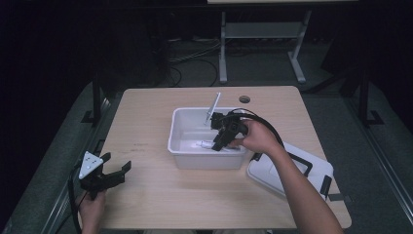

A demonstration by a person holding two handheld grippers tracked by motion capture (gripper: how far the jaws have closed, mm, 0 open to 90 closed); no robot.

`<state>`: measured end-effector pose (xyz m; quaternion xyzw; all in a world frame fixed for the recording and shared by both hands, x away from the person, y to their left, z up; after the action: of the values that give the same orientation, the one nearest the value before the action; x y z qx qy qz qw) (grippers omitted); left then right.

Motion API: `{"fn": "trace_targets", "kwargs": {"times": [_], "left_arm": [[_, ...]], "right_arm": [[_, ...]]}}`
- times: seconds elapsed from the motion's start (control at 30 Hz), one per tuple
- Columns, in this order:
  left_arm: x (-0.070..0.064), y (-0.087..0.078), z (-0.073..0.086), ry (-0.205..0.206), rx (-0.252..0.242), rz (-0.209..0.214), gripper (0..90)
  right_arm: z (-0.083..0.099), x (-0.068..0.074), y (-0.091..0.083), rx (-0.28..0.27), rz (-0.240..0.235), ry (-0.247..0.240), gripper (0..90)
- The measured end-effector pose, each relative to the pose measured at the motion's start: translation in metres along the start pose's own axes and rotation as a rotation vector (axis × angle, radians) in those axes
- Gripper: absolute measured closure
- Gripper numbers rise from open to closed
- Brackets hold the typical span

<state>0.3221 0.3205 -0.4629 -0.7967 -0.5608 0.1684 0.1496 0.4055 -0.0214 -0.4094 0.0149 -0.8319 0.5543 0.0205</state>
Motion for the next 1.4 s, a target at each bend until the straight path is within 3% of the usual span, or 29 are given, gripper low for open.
{"fn": "trace_targets", "kwargs": {"times": [0.53, 1.1, 1.4], "left_arm": [[-0.001, 0.000, 0.000, 0.001, 0.001, 0.001, 16.0], [-0.001, 0.001, 0.001, 0.007, 0.008, -0.001, 16.1], [-0.002, 0.001, 0.001, 0.011, 0.012, -0.001, 16.1]], "right_arm": [[0.006, -0.001, -0.002, -0.028, -0.001, 0.045, 63.1], [0.017, 0.007, -0.048, -0.085, 0.067, 0.061, 56.0], [0.028, 0.013, -0.069, -0.077, 0.112, 0.074, 52.2]]}}
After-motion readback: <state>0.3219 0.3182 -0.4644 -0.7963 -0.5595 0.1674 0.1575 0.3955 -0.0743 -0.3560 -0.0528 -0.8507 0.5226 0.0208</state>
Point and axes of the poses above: each handheld gripper's, and its own axes: y roughly forward along the jaws, z roughly out of its underside, x roughly to its left, the point moved 7 cm from there along y, roughly forward along the jaws, and after that the axes turned 9 degrees about -y, right-handed, at the moved point
